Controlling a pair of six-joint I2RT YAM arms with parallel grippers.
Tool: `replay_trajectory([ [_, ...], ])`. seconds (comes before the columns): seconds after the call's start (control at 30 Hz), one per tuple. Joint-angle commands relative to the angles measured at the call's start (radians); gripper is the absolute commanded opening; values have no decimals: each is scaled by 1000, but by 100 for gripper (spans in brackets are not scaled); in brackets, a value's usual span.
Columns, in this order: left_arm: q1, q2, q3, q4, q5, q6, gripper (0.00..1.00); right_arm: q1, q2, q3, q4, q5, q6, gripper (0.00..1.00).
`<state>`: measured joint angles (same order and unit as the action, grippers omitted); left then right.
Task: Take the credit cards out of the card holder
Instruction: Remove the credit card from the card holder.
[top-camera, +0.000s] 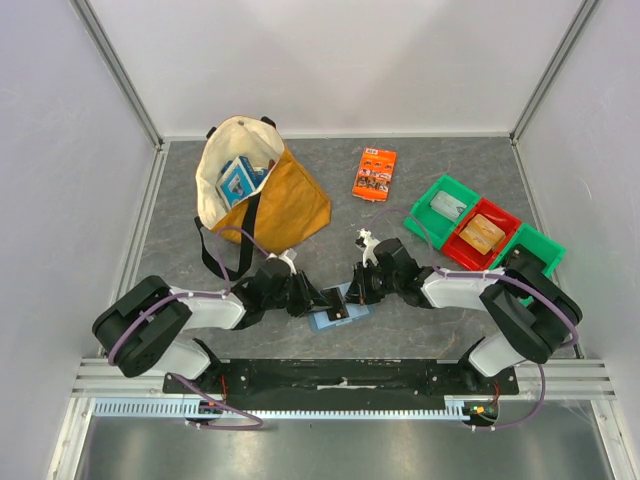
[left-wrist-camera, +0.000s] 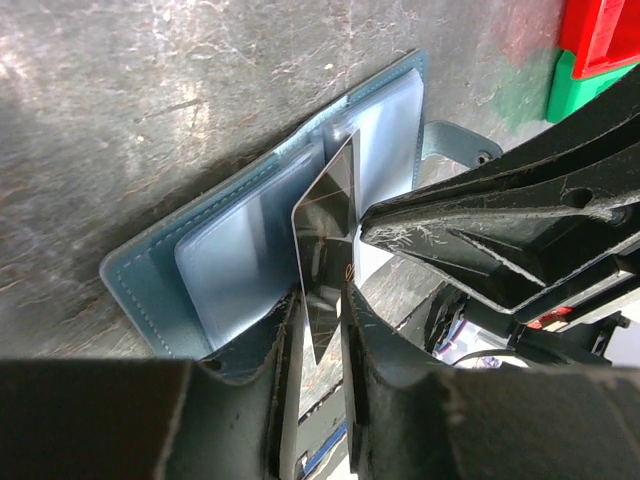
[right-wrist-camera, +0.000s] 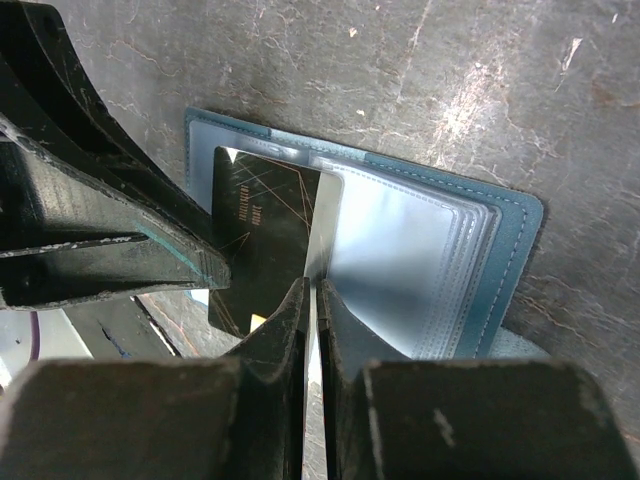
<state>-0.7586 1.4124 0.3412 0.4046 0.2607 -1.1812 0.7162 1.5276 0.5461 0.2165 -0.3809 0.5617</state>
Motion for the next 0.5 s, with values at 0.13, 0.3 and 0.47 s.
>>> replay_trajectory([
  [0.13, 7, 16, 27, 56, 9, -6, 2, 6, 22, -34, -69, 62, -5, 12],
  [0.3, 7, -84, 19, -70, -27, 46, 2, -7, -3, -41, -74, 71, -6, 12],
  [0.47, 8, -240, 35, -251, -84, 155, 2, -18, -99, -32, -92, 73, -31, 14],
])
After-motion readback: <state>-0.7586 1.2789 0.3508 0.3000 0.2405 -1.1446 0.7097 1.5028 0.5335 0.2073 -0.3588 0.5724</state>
